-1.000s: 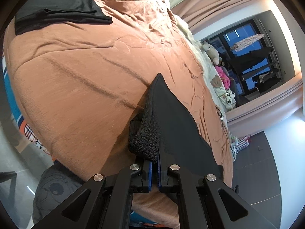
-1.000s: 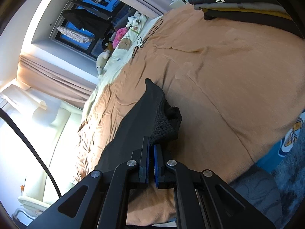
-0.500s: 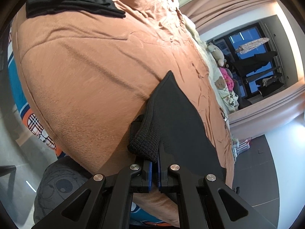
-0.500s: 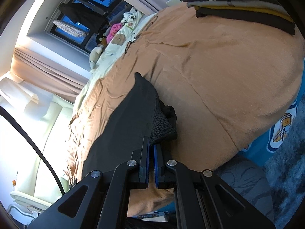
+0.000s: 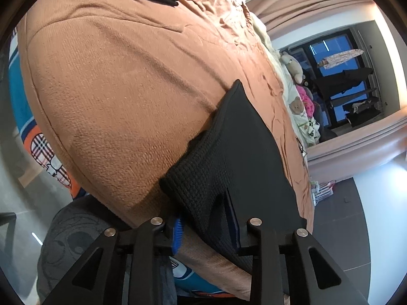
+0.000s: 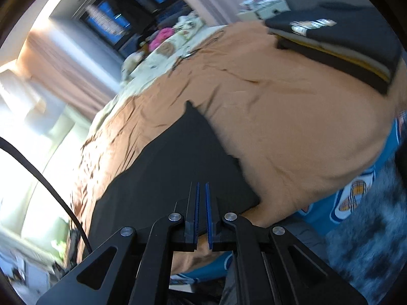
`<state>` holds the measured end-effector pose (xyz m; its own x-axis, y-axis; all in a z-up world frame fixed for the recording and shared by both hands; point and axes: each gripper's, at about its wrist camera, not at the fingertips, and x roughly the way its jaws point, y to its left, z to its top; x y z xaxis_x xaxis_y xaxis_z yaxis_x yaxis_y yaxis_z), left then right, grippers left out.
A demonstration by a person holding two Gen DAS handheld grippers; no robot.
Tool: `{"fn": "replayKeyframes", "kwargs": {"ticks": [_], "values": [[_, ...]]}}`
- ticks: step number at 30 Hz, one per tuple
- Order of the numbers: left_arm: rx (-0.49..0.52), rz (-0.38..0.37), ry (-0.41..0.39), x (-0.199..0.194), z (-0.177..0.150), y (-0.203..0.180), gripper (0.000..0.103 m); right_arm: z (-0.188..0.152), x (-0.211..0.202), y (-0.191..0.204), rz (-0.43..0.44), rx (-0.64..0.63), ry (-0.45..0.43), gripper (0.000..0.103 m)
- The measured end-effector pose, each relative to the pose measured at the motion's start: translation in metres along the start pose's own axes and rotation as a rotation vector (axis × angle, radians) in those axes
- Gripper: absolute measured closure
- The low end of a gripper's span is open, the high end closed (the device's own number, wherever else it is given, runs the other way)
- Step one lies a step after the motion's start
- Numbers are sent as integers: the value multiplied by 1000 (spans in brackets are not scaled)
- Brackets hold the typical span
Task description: Fold small clothes
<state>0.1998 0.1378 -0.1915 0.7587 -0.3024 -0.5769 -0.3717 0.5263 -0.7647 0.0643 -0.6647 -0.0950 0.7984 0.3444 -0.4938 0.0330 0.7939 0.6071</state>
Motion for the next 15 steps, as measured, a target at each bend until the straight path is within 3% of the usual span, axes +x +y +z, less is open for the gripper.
{"fn": "replayKeyframes", "kwargs": {"ticks": [4,15], "values": [[14,-22,4,-1,0,-2,60,-9,11,25,28,-70,45,101],[-5,-64,8,-5,3,8,60,-32,65,99,54,-221,211,101]]}}
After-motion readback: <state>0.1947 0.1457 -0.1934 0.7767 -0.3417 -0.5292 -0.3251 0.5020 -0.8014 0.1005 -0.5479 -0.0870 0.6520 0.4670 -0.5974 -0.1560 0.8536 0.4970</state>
